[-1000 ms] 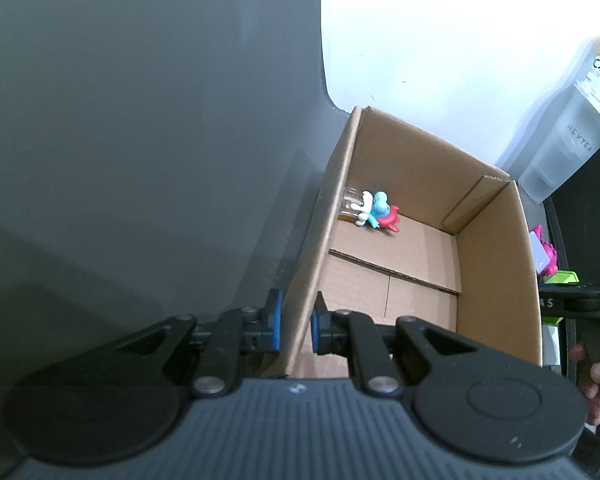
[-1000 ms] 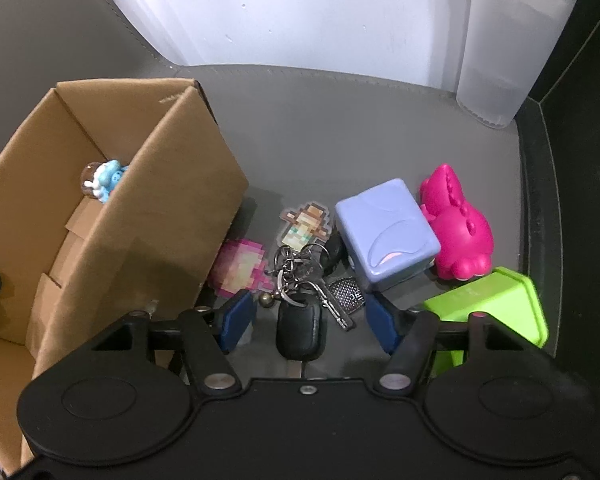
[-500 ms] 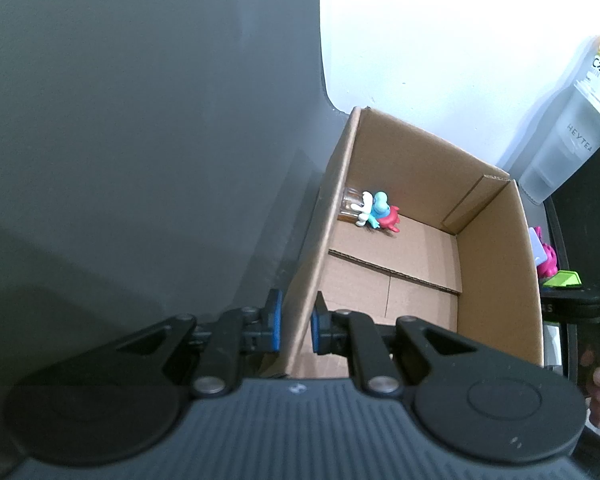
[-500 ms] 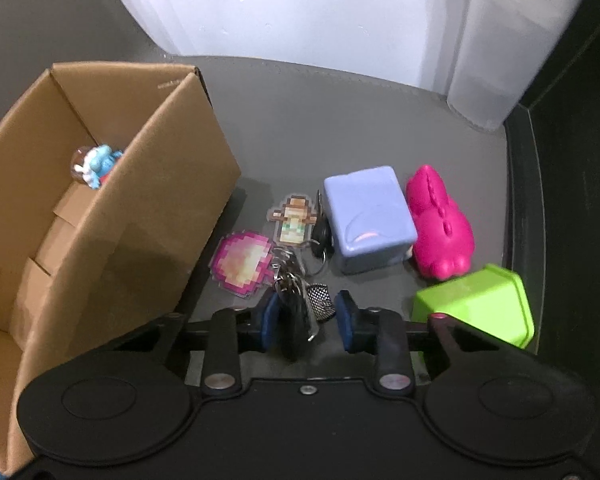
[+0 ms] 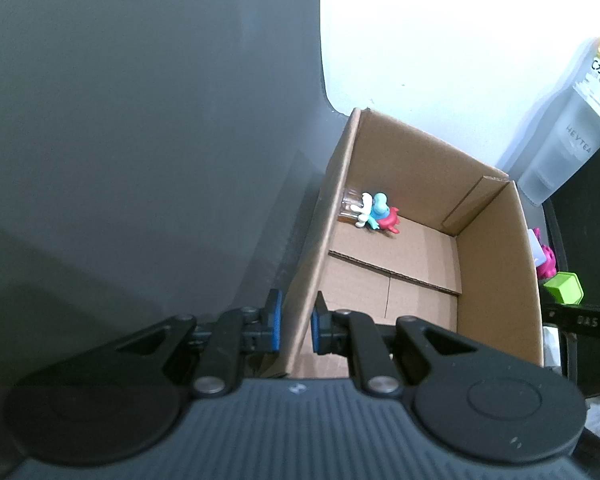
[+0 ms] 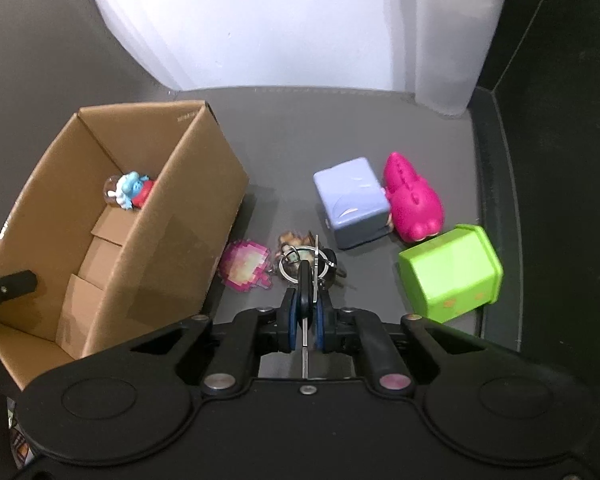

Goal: Organize rigid objects
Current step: 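Close the right gripper on the black car key of the key bunch, then lift the keys with the right gripper and carry them over the box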

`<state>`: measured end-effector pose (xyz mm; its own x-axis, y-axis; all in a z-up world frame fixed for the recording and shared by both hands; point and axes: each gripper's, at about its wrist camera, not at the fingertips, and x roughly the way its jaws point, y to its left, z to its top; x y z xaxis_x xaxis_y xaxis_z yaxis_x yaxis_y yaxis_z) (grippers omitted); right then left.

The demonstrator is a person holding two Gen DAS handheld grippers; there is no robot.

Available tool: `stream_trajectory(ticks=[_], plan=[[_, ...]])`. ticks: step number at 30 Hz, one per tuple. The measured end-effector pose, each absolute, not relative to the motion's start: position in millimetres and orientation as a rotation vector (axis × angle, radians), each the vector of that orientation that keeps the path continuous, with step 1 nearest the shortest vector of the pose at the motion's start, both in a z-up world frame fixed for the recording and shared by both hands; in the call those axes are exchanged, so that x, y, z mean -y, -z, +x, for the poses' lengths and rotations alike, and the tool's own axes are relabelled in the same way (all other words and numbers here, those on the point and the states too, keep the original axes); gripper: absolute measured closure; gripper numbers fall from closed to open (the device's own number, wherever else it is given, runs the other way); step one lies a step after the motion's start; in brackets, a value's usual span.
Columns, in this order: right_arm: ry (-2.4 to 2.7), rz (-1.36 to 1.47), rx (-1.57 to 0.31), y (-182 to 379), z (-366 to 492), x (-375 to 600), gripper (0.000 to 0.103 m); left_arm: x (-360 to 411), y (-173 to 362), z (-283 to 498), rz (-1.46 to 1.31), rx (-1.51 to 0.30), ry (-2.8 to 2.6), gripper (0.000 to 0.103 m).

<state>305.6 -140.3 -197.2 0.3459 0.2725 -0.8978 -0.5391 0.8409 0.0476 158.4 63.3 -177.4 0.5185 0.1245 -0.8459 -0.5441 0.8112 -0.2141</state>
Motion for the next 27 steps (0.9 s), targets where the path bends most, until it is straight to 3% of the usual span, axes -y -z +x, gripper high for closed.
stream_trajectory(ticks=[11, 27], plan=[[-0.525, -0.058, -1.046, 162, 304, 163, 0.094, -66, 177, 158, -0.491, -0.944, -0.418, 0.090], [-0.512, 0.040, -0.946, 112, 287, 173, 0.094, -62, 178, 156, -0.468, -0.926, -0.411, 0.090]])
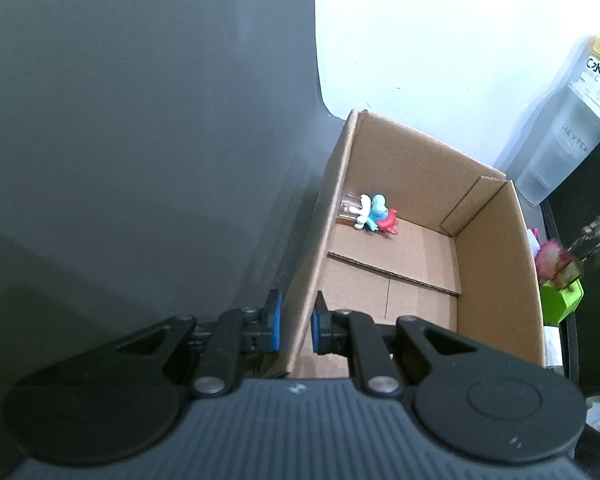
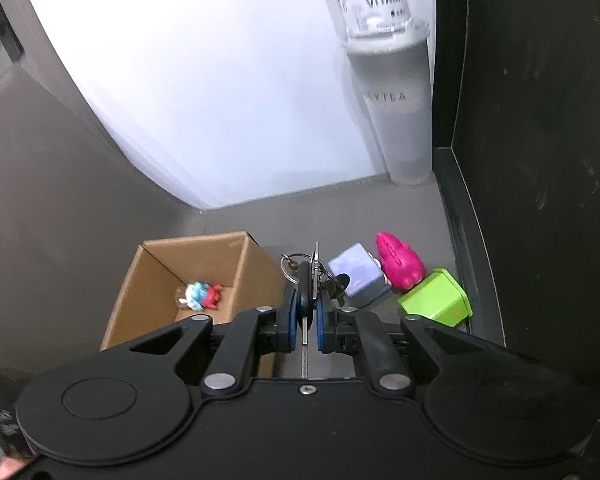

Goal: Organize rigid objects
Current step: 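Lift the keys with the right gripper and carry them over the box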

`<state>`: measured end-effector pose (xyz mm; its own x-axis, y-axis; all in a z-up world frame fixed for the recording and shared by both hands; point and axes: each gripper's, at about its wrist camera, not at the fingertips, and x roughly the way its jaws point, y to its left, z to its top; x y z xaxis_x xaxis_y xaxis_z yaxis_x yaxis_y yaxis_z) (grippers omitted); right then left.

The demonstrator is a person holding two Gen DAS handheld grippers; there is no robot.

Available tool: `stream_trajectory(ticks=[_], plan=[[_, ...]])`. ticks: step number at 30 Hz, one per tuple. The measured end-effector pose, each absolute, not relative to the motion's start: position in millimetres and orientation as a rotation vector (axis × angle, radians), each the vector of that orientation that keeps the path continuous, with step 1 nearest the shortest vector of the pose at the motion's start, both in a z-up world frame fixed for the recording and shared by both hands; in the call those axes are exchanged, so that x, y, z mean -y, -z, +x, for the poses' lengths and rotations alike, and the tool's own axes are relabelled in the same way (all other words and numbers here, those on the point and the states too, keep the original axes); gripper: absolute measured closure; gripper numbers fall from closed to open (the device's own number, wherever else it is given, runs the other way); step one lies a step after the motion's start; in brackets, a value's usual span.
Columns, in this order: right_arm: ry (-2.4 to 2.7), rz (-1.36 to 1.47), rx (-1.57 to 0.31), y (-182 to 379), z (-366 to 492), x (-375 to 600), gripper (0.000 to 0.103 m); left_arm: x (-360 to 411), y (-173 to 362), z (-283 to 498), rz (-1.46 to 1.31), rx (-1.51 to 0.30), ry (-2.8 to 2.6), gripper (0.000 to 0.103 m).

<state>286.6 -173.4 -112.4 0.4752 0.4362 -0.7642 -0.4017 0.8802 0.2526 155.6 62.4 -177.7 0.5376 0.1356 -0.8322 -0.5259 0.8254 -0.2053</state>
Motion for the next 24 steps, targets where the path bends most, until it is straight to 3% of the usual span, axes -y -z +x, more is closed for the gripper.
stream_trajectory(ticks=[24], plan=[[-0.595, 0.015, -0.807, 31, 273, 137, 0.094, -56, 178, 147, -0.439, -0.894, -0.391, 0.090]])
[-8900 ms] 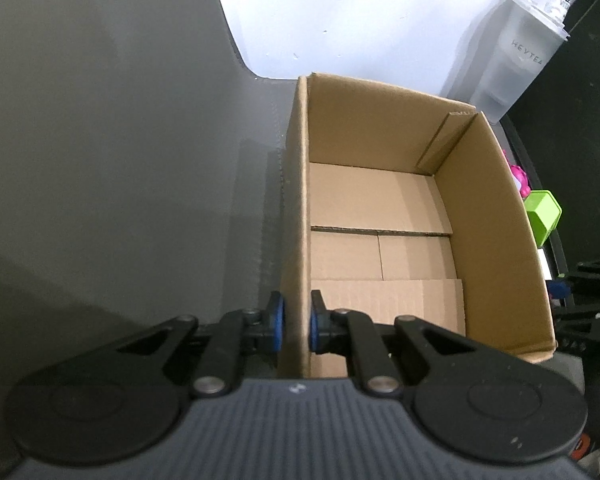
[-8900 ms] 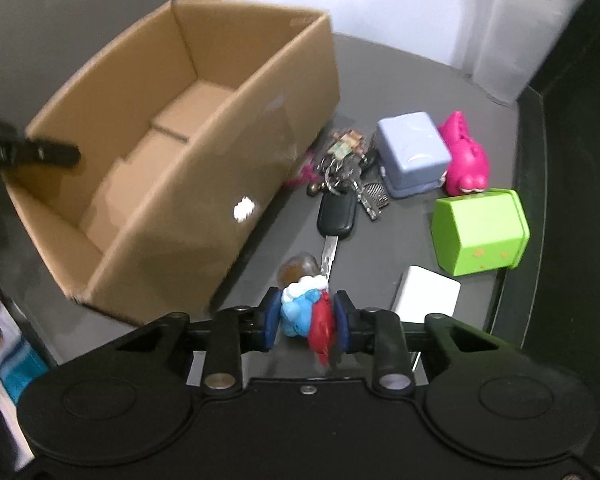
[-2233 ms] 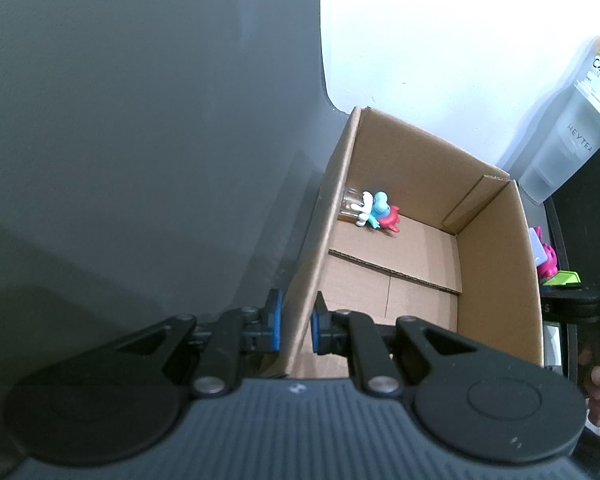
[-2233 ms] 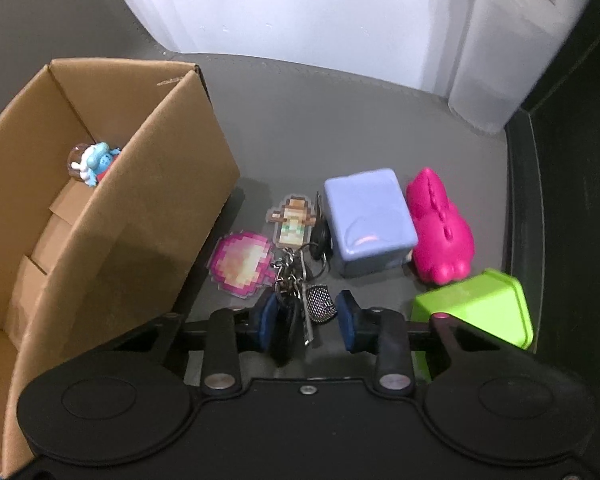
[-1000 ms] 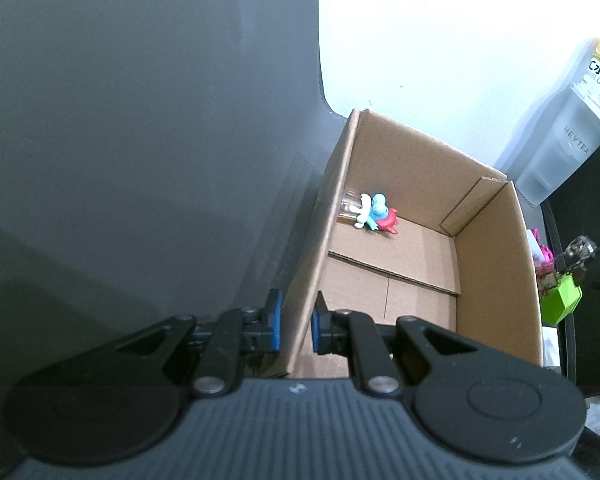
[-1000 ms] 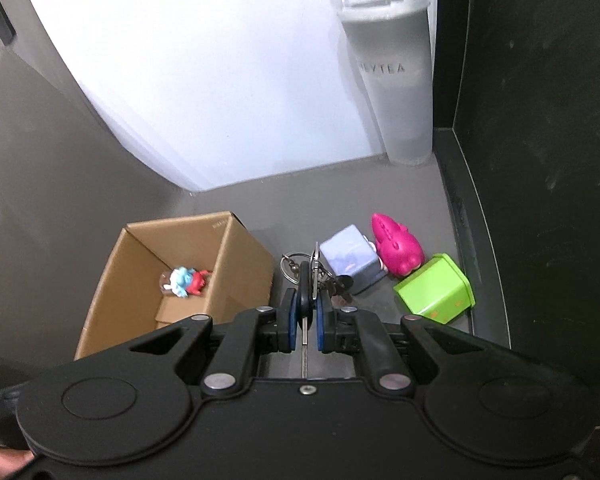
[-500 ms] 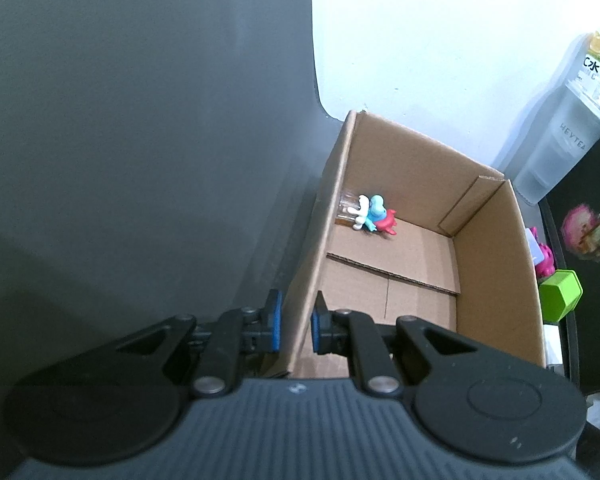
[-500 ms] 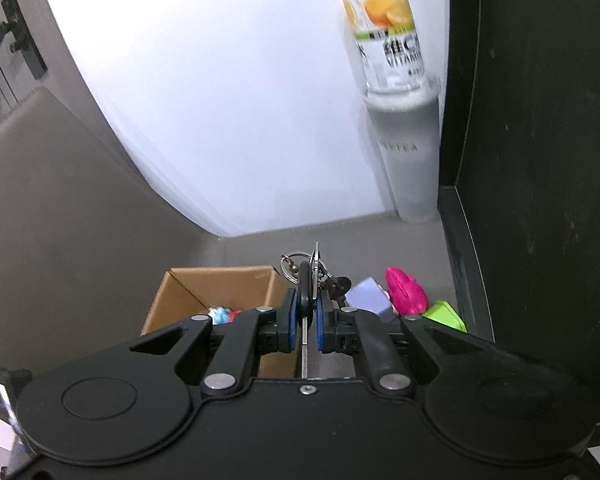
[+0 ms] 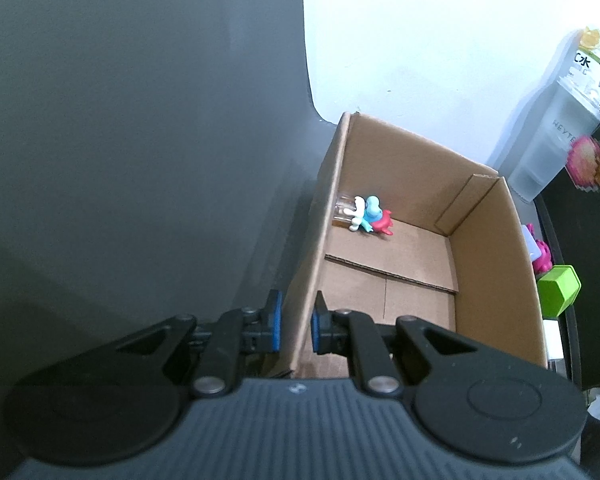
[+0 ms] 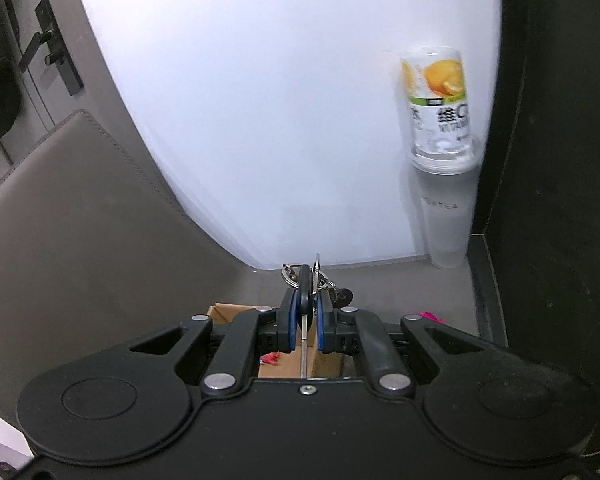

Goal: Organize rigid objects
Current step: 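Lift the keys with the right gripper and carry them over the box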

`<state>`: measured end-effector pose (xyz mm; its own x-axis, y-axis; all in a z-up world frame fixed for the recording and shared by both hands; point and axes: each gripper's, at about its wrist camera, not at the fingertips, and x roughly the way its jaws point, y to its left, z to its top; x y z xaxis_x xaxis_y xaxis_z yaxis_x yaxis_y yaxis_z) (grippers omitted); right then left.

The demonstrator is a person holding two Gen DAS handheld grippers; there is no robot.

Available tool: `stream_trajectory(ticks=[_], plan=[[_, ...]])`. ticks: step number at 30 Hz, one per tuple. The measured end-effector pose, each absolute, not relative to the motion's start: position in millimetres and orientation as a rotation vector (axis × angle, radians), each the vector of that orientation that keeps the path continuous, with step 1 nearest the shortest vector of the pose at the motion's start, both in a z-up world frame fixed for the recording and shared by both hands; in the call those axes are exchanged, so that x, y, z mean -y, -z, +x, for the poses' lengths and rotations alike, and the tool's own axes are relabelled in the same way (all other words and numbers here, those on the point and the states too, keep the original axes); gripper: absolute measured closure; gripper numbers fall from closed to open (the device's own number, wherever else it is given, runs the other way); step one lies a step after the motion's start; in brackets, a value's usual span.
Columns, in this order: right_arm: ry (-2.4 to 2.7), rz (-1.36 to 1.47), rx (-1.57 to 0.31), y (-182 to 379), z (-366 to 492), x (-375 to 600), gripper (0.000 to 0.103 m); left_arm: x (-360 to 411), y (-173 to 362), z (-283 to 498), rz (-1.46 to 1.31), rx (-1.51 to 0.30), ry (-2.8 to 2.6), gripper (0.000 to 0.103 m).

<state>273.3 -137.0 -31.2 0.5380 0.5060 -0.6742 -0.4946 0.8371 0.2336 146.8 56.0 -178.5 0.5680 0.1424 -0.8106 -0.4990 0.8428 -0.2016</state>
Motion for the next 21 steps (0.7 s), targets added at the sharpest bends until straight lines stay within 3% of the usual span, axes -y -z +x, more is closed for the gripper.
stream_trajectory(ticks=[21], plan=[[-0.652, -0.059, -0.925, 85, 288, 47, 0.095, -55, 181, 142, -0.428, -0.873, -0.374, 0.090]])
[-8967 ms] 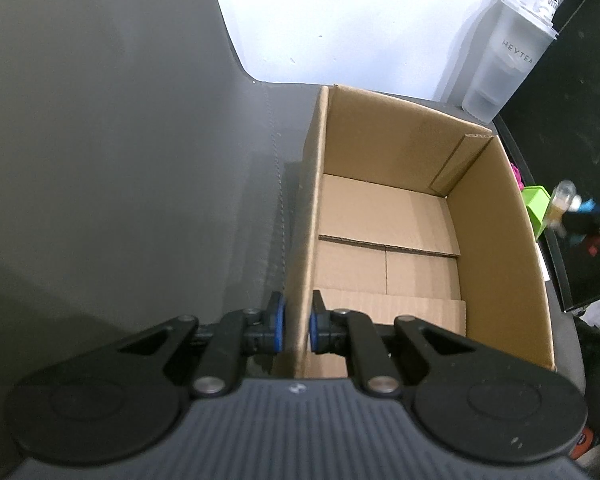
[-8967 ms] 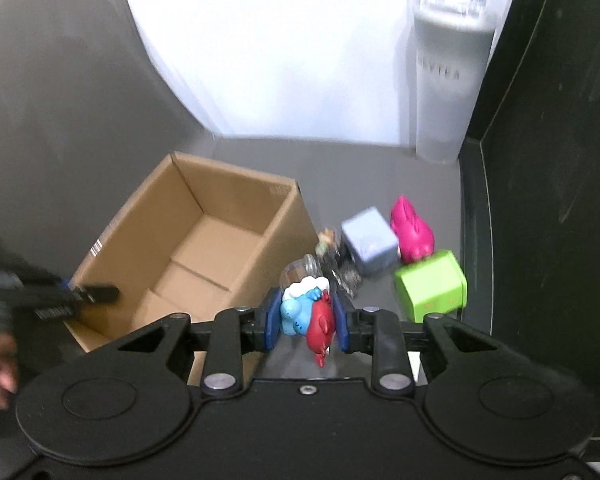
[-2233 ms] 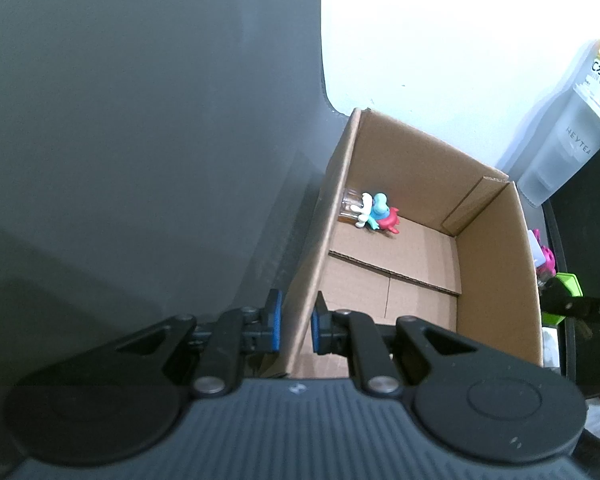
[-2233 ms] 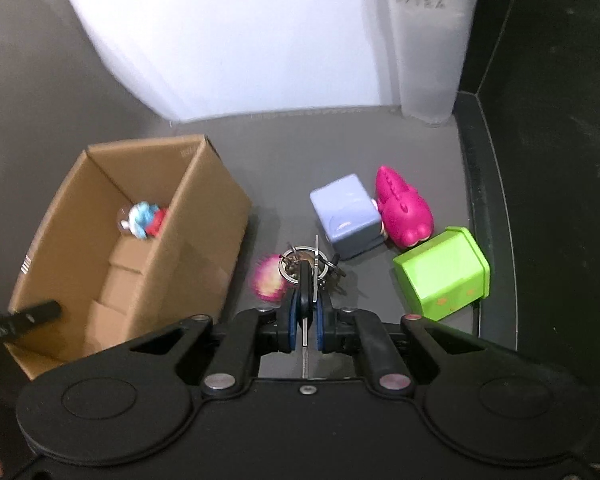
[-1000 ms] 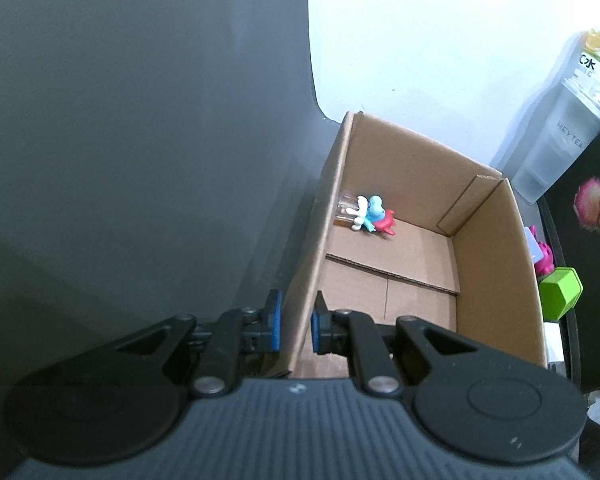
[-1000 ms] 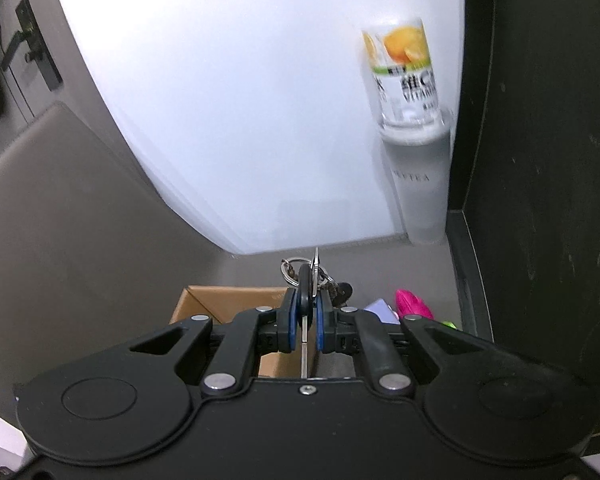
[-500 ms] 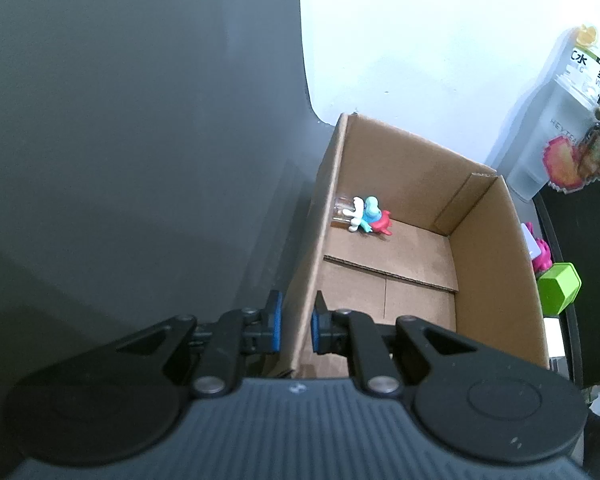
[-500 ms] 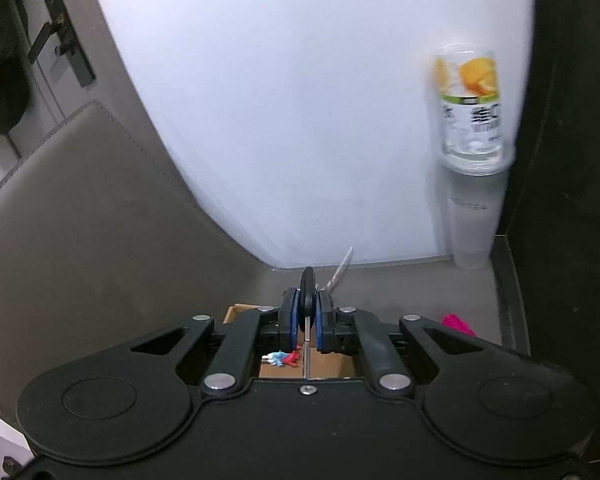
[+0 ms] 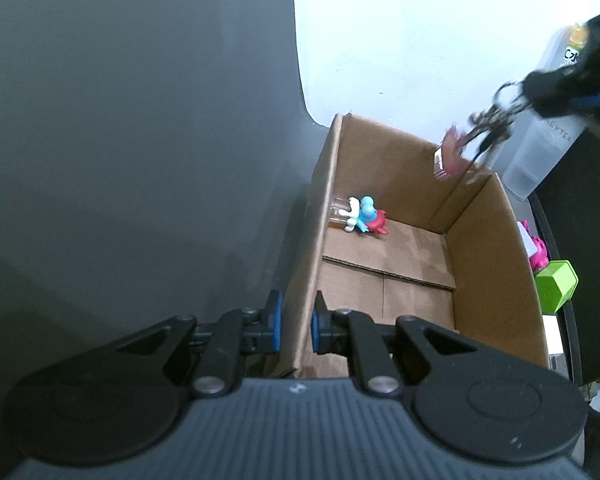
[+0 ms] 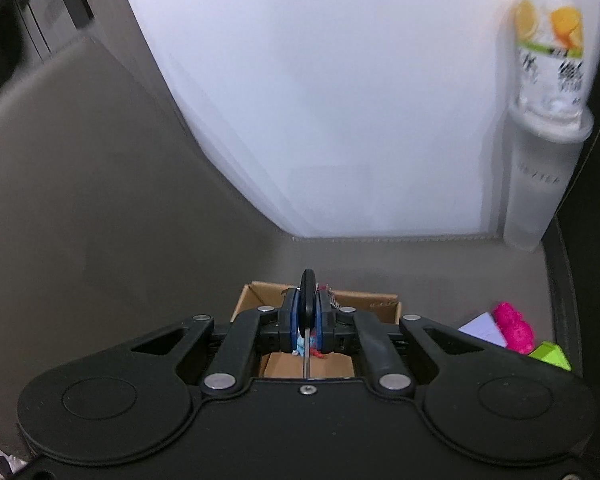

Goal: Organize rigid objects
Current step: 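Lift the keys with the right gripper and carry them over the box, then lower the keys into the box and open the right gripper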

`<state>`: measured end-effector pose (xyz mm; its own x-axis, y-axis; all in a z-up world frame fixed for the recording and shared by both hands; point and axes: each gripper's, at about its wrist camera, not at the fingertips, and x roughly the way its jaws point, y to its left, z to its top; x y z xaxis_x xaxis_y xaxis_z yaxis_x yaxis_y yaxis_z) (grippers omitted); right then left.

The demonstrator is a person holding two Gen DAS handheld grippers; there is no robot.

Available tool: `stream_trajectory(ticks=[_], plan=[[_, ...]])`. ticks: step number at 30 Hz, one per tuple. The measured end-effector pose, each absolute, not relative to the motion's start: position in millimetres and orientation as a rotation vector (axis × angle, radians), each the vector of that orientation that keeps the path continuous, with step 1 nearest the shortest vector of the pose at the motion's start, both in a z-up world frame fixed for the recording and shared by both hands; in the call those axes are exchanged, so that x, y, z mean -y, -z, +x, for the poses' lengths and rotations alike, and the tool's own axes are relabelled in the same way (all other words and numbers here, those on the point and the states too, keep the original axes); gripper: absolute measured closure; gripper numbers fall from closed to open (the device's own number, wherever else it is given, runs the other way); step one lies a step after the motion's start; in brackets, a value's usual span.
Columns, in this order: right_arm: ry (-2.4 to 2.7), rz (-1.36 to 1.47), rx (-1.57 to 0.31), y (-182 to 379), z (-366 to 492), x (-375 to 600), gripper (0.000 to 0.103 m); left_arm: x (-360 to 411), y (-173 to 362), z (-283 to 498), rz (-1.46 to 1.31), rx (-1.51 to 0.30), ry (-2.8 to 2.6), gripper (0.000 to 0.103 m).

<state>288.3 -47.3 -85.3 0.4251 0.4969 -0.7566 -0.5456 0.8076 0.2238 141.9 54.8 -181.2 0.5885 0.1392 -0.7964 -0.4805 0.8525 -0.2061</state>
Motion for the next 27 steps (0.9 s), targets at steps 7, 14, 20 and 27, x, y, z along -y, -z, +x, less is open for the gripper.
stream_trajectory(ticks=[7, 14, 20, 27], plan=[[-0.592, -0.096, -0.987, 120, 295, 32, 0.095, -55, 182, 141, -0.430, -0.868, -0.370, 0.090], [-0.508, -0.143, -1.066, 158, 302, 20, 0.095, -55, 182, 138, -0.427, -0.863, -0.366, 0.090], [-0.457, -0.250, -1.092, 177, 308, 1, 0.094, -54, 181, 138, -0.427, -0.863, -0.365, 0.090], [-0.435, -0.313, -1.086, 183, 312, -4, 0.089, -54, 180, 137, -0.421, -0.860, -0.364, 0.090]])
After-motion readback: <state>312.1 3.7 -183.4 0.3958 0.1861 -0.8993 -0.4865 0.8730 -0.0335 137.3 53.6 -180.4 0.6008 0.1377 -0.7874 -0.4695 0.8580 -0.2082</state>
